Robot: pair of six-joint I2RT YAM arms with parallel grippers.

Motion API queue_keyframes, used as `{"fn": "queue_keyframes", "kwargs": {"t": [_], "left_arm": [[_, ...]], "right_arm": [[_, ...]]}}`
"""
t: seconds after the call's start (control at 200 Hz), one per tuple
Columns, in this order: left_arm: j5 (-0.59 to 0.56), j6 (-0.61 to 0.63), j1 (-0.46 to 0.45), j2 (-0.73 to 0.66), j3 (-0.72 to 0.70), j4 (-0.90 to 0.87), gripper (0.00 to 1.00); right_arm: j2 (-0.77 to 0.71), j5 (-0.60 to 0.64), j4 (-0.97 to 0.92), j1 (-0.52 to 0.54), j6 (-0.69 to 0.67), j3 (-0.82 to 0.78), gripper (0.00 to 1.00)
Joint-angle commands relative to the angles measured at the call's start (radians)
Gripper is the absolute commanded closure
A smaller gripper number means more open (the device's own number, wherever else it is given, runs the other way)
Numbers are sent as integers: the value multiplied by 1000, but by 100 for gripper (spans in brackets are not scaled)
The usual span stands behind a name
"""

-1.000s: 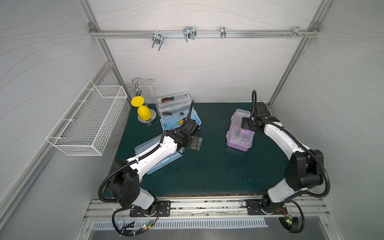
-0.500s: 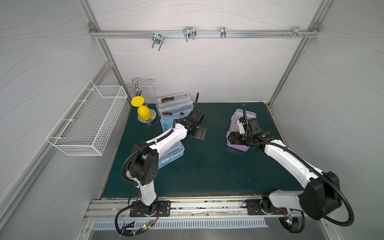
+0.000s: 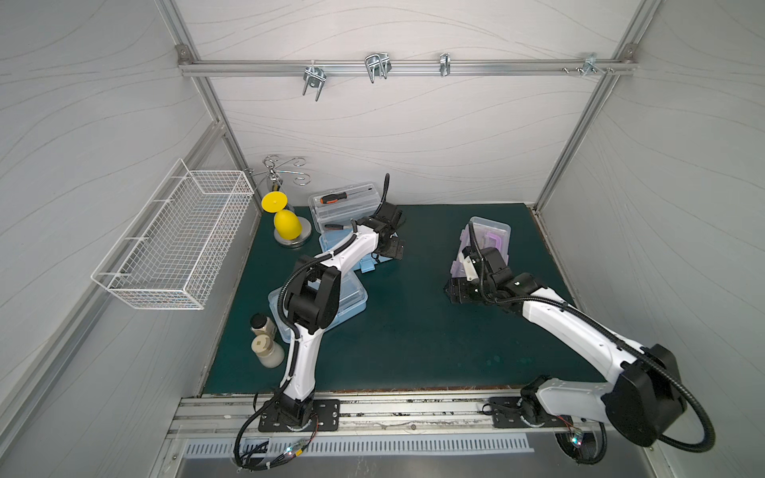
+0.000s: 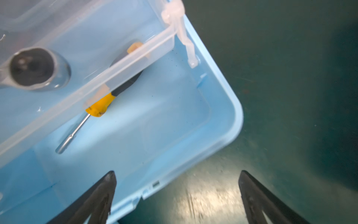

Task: Close toolboxes
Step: Move the toolbox to the center of the board.

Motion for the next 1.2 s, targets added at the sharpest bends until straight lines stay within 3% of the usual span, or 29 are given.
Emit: {"fn": "queue_keyframes", "kwargs": {"t": [0.0,0.485,0.71,1.195], "left_arm": [[-20,28,4,51,81,-43,1],[39,48,20,151,129,-48,1],[140,28,17,130,70,-6,2],[191,87,-101,129,81,-4,2]], "right_arm": [[17,-11,23,14,-7,-3,21],[105,-3,54,20,-15,-3,21],[152,10,51,11,-15,9,21],[233,6,94,-161,32,16,22]]}}
